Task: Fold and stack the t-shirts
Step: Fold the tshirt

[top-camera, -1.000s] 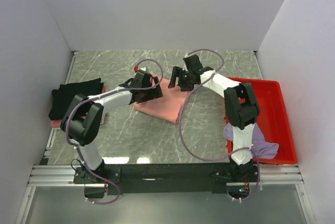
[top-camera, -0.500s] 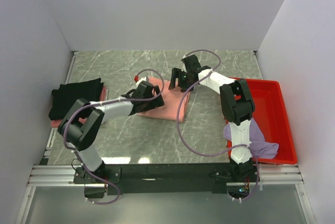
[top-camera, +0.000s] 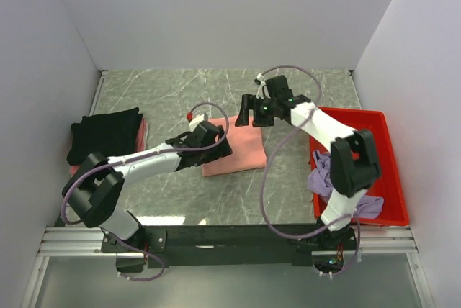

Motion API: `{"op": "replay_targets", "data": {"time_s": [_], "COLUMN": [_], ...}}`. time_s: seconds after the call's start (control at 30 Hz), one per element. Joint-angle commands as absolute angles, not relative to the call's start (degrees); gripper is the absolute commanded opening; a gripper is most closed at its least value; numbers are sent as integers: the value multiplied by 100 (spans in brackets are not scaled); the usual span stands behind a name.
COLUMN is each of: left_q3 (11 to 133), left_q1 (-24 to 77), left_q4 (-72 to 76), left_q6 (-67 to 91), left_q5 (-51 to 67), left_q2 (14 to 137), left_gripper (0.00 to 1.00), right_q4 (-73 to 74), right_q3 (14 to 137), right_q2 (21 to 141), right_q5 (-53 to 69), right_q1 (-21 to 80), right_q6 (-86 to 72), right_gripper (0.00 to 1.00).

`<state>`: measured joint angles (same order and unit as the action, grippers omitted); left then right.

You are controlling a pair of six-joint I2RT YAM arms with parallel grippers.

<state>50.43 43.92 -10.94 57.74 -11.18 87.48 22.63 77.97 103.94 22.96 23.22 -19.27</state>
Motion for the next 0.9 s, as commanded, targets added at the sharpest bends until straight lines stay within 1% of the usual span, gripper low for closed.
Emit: {"op": "replay_targets", "data": {"time_s": [0.0,0.1,0.23,0.43,0.63,0.77,0.87], "left_q3": [5457,5695,5905,5994,6187,6319,6390], "left_q1": [4342,4088,3693,3551,3533,3533,3542], "left_q4": [-1248,-1310,-1151,-976,-1116,-1265,-1449], "left_q6": [5643,5573,5493,5335,5388,5309,5238], "left_q5": [-1555,-1538,-1389,-1204,-1257,-1336,-1432], "left_q2": [8586,8823,9280,9764,10028,9906,9590], "left_gripper": [99,100,99,99,99,100,99], "right_q4": [1812,1661,1424,1266,1406,1581,1626], "right_q3": [7217,6786,6250,6003,6099,6196,6205], "right_q2": [9661,9659,9729,9984,10257,9845,9169], "right_q5": [2969,3278,3165,2734,2461,2190,2030], "right_q1": [2329,2329,2329,2303,2268,2259,2276], "right_q6": [-2030,-2100,-2188,-2197,-2162,-2048,-2022], "right_gripper": [86,86,87,87,87,88,89]}}
